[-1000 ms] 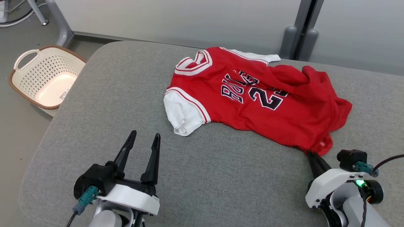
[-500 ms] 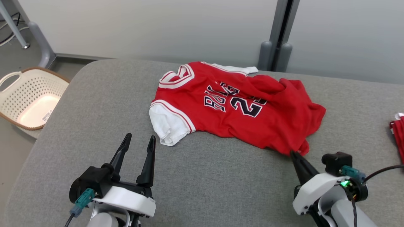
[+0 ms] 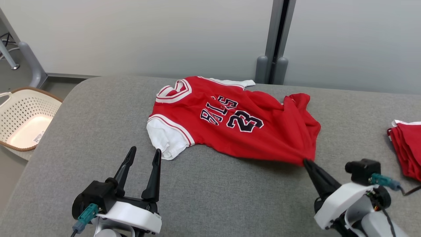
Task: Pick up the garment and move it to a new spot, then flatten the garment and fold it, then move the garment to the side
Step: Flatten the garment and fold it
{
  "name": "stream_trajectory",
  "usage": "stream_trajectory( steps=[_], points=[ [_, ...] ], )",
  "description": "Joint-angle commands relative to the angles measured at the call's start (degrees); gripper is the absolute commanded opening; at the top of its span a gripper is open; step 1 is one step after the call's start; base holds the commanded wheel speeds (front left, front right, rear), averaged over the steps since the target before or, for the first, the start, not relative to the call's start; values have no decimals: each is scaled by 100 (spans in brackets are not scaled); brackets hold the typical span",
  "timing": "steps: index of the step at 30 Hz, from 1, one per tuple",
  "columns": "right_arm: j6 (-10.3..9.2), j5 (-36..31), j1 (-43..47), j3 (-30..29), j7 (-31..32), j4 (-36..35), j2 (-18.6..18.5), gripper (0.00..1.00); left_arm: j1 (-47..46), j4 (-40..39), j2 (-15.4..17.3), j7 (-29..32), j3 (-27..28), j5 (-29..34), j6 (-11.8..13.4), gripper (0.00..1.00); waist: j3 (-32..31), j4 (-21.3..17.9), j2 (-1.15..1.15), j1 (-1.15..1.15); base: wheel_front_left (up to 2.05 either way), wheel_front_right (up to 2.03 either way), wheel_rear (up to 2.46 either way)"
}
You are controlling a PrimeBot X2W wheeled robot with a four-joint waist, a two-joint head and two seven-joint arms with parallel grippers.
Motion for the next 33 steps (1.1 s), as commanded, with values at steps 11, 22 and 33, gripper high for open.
stream_trajectory(
  steps=[11,22,33],
  points=[
    [-1,415,-1118,-513,1009,425,-365,0,-253,-9,22,3,-260,-118,4,100,527,638,0,0,0,0,0],
    [-1,186,-2098,-490,1206,1998,-817,0,-478,-38,22,3,-561,-268,56,100,948,1088,0,0,0,0,0],
    [-1,-212,-2448,-258,689,3066,-874,100,-653,-50,16,3,-645,-313,115,100,1169,1085,0,0,0,0,0]
  ],
)
